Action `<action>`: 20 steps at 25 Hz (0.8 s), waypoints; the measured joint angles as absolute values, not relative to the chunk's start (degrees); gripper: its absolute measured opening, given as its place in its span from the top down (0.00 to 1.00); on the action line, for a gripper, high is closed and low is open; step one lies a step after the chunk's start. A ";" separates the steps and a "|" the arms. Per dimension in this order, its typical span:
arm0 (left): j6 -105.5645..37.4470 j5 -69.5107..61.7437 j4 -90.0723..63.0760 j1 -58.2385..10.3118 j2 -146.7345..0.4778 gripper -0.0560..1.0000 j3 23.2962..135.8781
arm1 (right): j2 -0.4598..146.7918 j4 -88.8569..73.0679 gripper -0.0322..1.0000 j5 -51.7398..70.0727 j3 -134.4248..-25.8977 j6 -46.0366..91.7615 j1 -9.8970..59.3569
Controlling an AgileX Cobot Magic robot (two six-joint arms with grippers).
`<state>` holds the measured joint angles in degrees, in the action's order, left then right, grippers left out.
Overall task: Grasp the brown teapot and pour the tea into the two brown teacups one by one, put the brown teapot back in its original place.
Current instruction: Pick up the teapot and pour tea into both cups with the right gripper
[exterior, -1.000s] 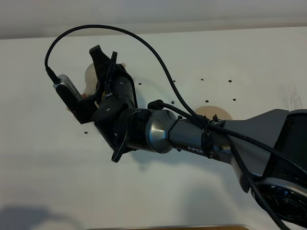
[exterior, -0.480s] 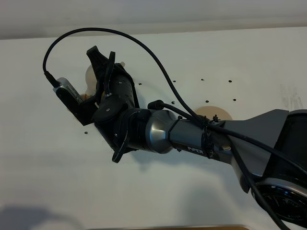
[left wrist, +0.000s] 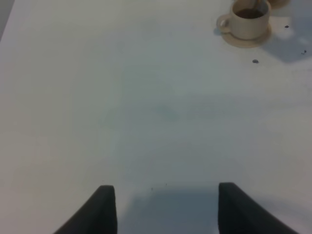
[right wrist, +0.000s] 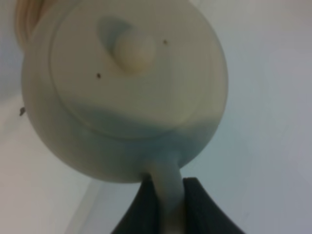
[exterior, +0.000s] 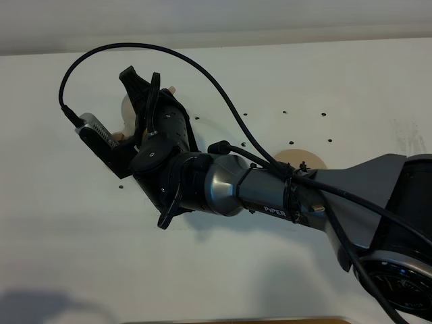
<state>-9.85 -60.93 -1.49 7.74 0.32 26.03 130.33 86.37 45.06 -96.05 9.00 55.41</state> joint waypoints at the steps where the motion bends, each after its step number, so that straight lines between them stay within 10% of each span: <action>1: -9.85 -60.93 -1.49 7.74 0.32 0.45 26.03 | 130.33 86.37 0.89 45.06 -96.05 9.28 55.41; 20: -9.85 -60.93 -1.49 7.74 0.32 0.45 26.03 | 130.33 86.37 0.89 45.06 -96.05 9.83 55.41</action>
<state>-9.85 -60.93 -1.49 7.74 0.32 26.03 130.33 86.37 45.06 -96.05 9.83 55.41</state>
